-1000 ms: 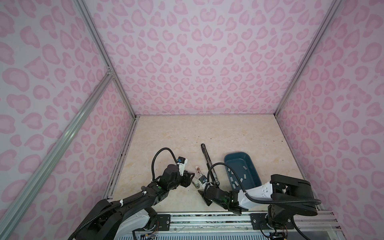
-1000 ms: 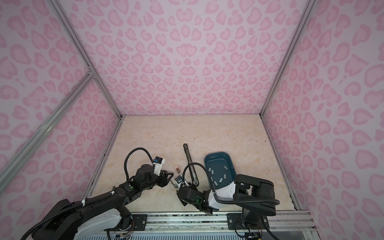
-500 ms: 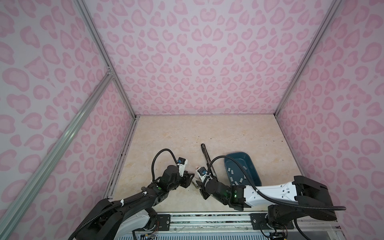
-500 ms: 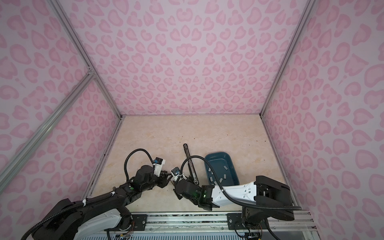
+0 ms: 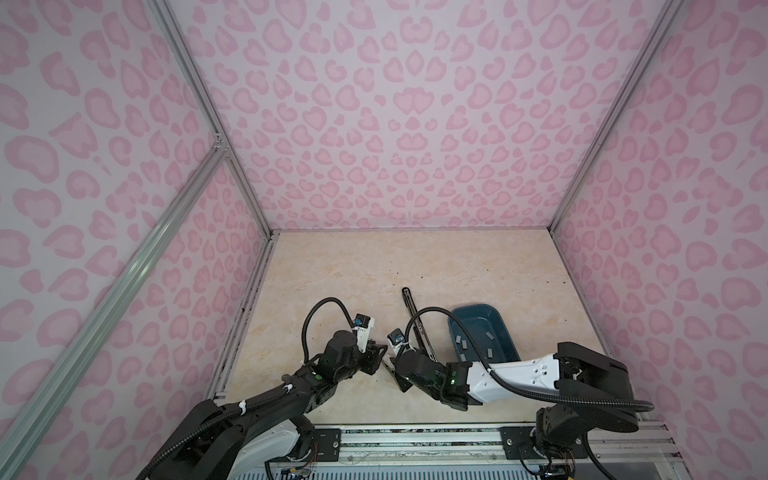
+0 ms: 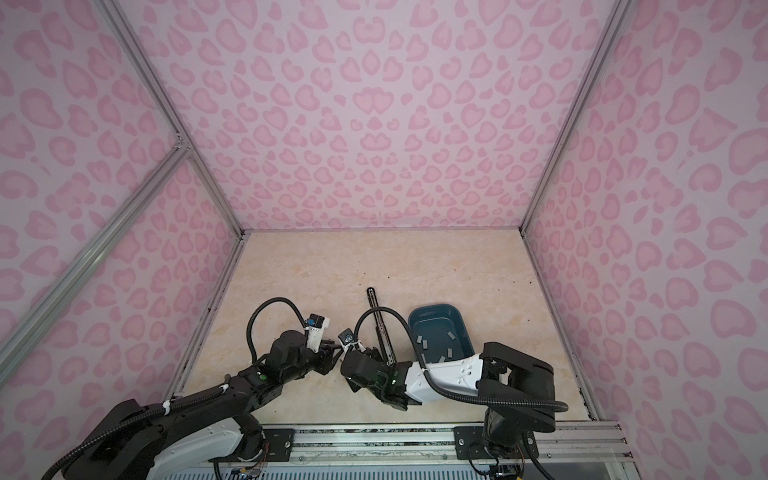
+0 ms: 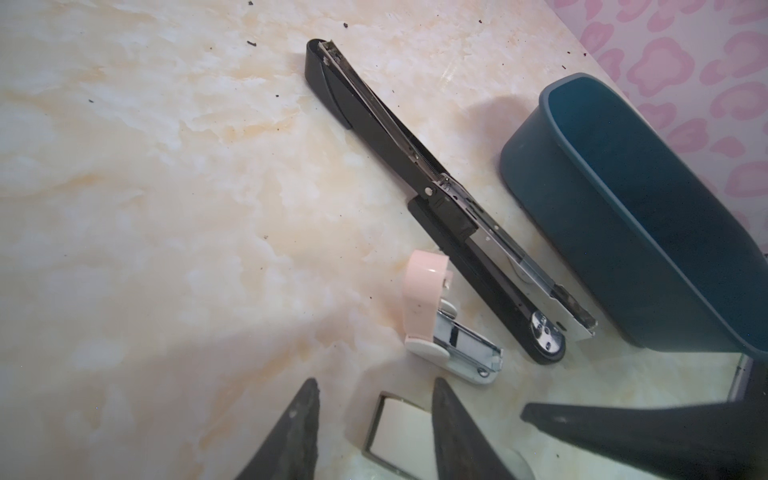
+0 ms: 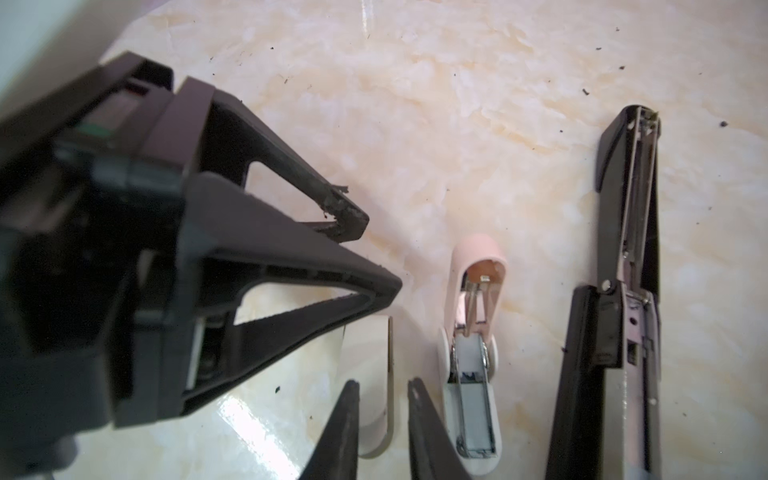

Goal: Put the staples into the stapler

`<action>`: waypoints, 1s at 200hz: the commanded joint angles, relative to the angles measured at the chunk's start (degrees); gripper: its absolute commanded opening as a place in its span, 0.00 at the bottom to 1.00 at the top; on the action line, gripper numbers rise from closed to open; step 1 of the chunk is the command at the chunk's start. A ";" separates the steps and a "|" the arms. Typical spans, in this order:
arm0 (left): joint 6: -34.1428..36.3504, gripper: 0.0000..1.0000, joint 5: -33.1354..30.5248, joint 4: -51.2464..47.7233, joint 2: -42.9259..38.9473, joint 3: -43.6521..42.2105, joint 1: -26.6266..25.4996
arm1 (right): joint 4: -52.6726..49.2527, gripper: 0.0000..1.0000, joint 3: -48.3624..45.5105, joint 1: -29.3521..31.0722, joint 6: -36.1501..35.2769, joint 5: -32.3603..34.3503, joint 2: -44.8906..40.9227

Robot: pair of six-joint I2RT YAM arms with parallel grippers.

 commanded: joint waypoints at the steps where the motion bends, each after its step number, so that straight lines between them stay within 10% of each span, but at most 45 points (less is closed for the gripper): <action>1: 0.43 0.46 0.15 1.48 -0.40 -0.24 -0.02 | 0.56 0.22 -0.46 -0.01 0.81 -0.40 0.51; 200: 0.69 0.45 0.54 1.47 -0.98 -0.24 -0.11 | 6.94 0.20 -6.45 0.04 3.19 -1.67 2.95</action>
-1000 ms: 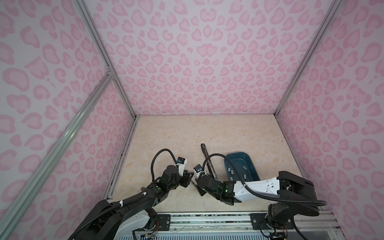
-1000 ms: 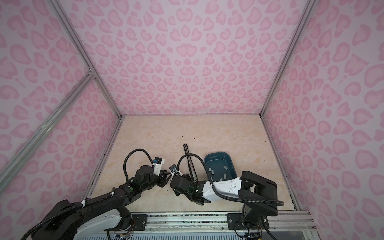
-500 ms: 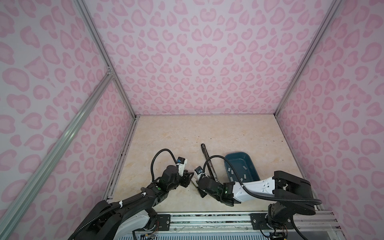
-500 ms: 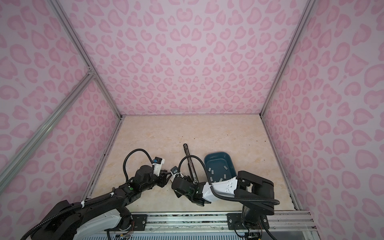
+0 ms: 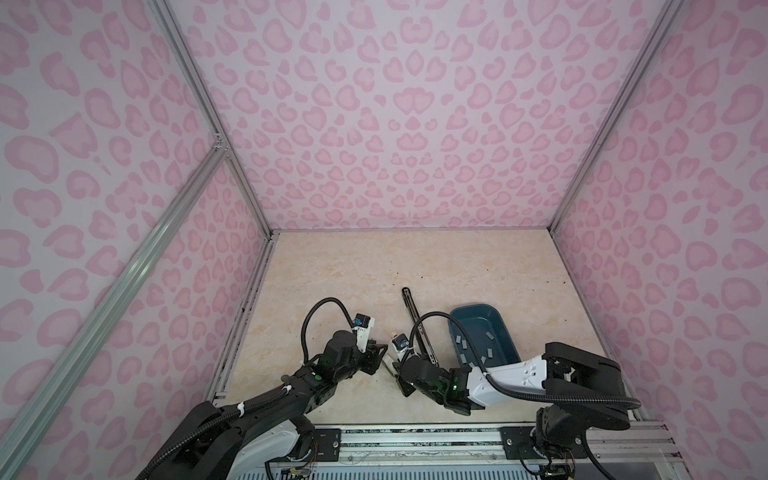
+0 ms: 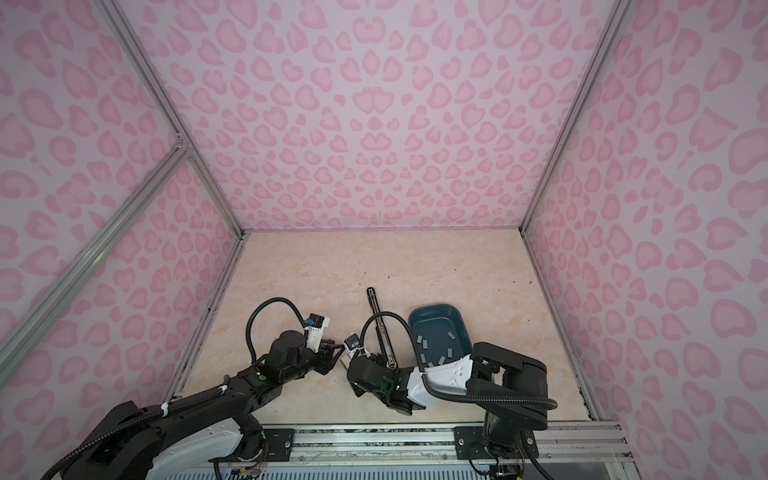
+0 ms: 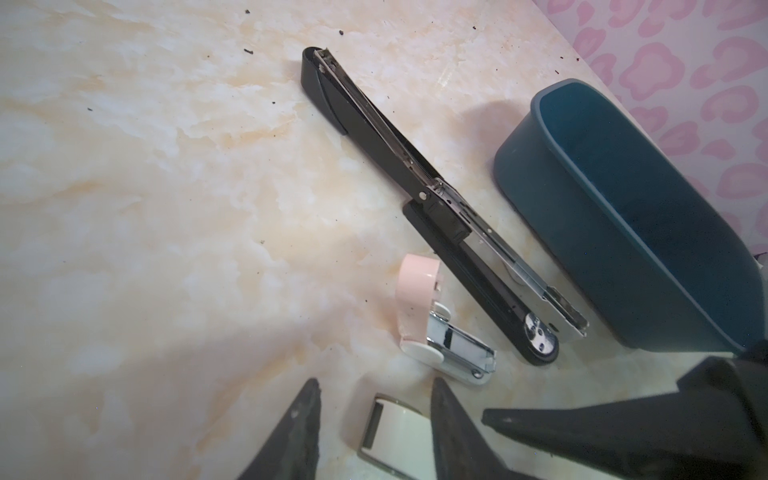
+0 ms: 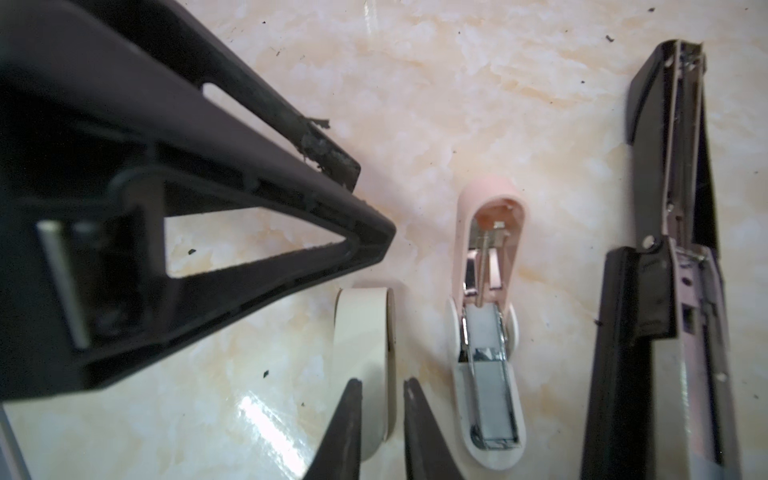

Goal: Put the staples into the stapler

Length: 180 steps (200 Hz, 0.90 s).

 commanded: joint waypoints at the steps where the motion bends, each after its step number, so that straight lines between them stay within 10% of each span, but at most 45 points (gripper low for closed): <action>1: 0.67 0.45 0.43 1.45 -0.36 -0.25 0.03 | -1.73 0.19 -0.70 0.01 0.28 -0.21 0.84; 180: 0.63 0.44 0.48 1.66 0.34 -0.06 -0.16 | 6.89 0.17 -6.19 0.06 1.79 0.94 4.88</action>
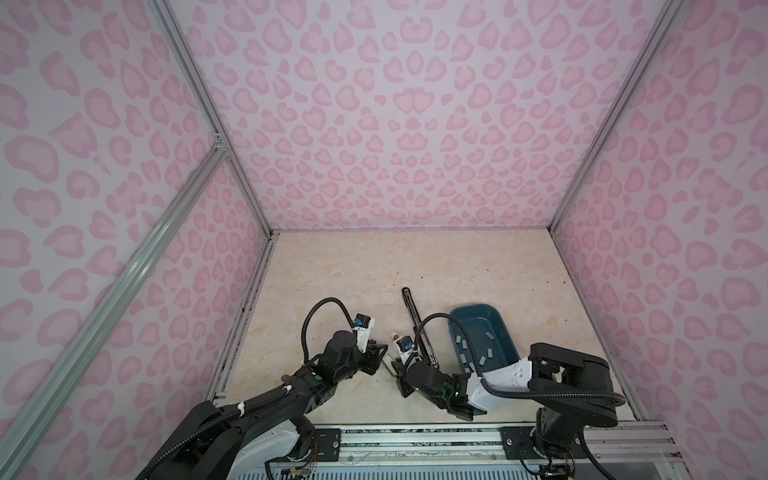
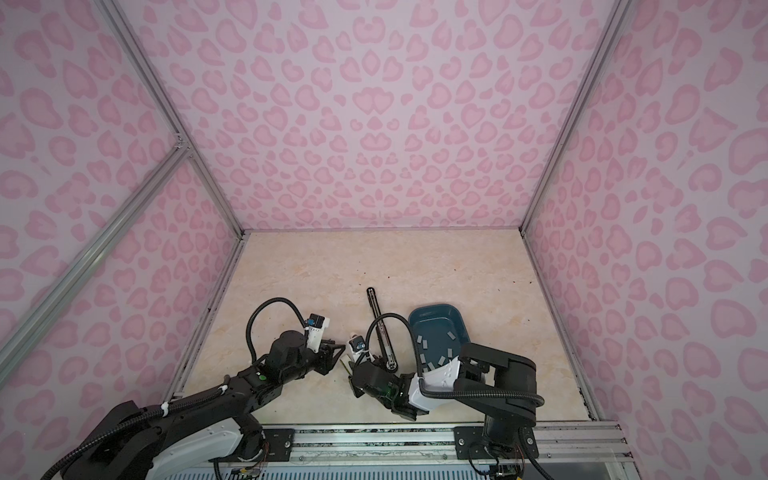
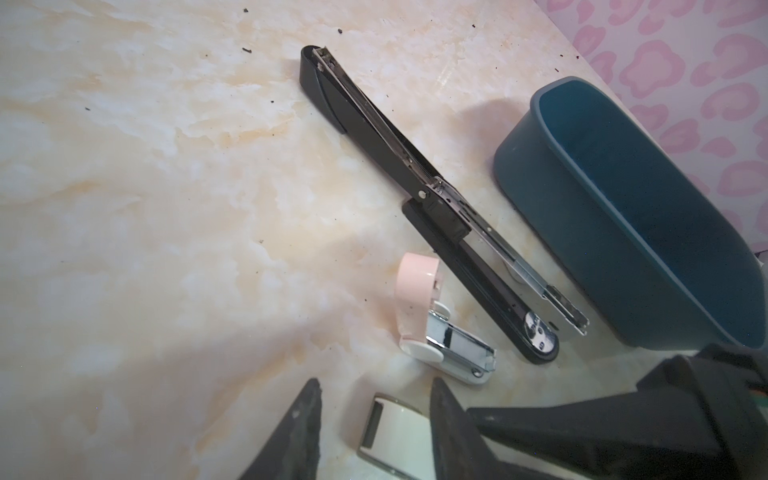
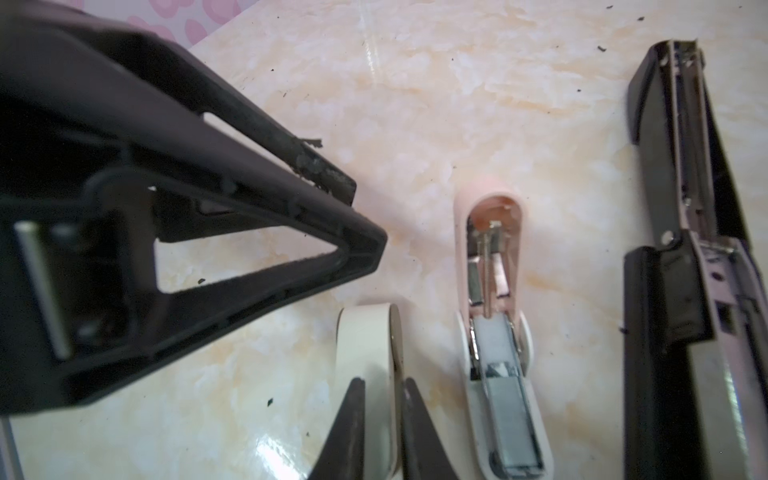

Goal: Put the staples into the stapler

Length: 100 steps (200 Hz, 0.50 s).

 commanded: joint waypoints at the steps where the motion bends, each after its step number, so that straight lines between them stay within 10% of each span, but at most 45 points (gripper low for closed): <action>1: 0.49 0.44 0.50 1.62 0.18 -0.02 0.00 | -7.96 0.17 -1.01 -0.04 -0.20 -0.57 1.10; 100: -0.01 0.48 -1.19 1.06 -4.72 -1.70 -0.10 | -19.26 0.33 1.85 -0.04 -2.44 2.94 -11.94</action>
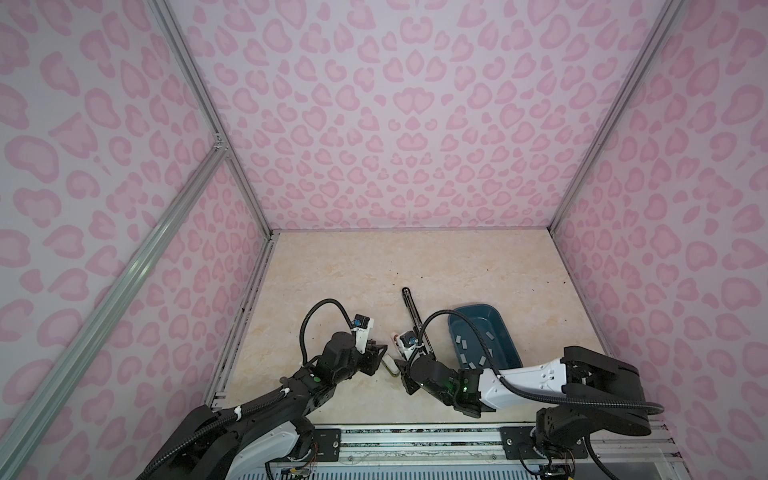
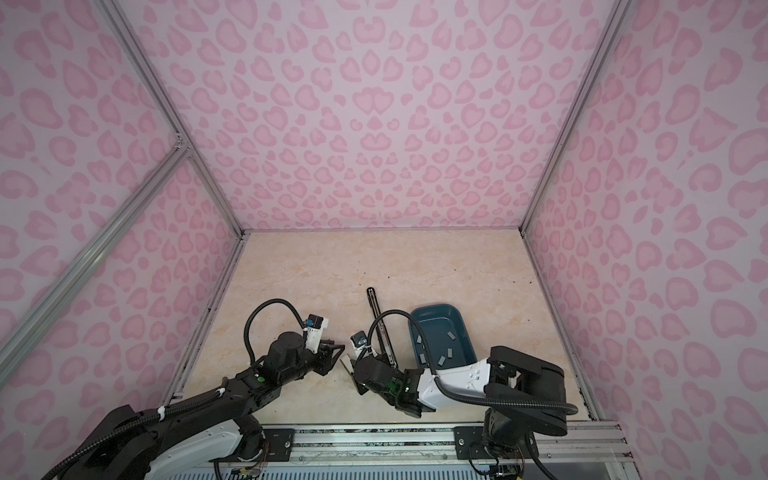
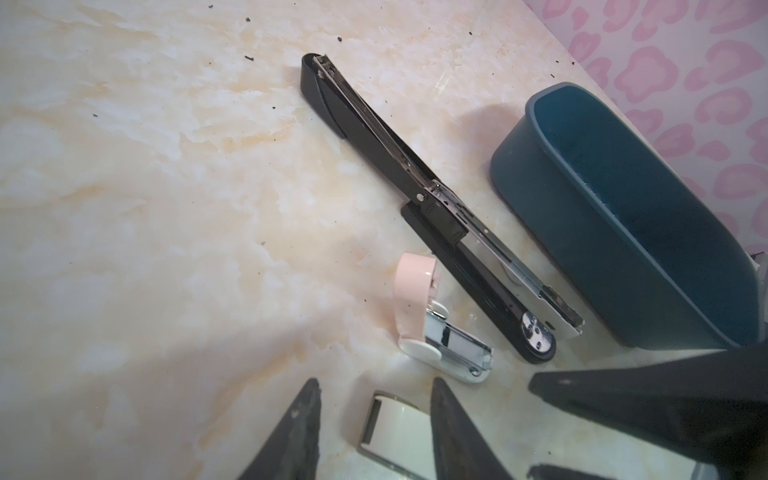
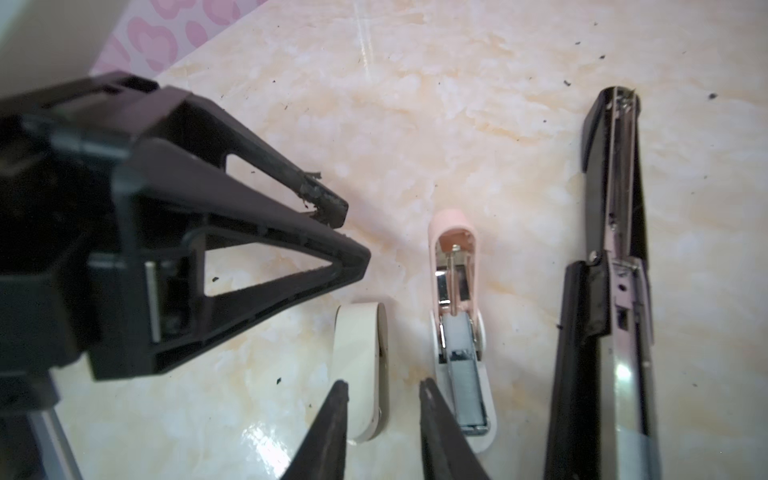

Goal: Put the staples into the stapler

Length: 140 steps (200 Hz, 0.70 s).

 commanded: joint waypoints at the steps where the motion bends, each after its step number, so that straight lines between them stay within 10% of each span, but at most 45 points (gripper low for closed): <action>1: 0.01 0.48 -0.92 1.08 -2.07 -0.67 -0.07 | -5.15 0.33 -0.59 0.02 -0.43 1.91 -0.92; 140: -0.78 0.63 -4.57 -3.73 -21.35 -4.77 -0.03 | -1.26 0.52 -4.41 -2.35 2.71 -0.09 6.82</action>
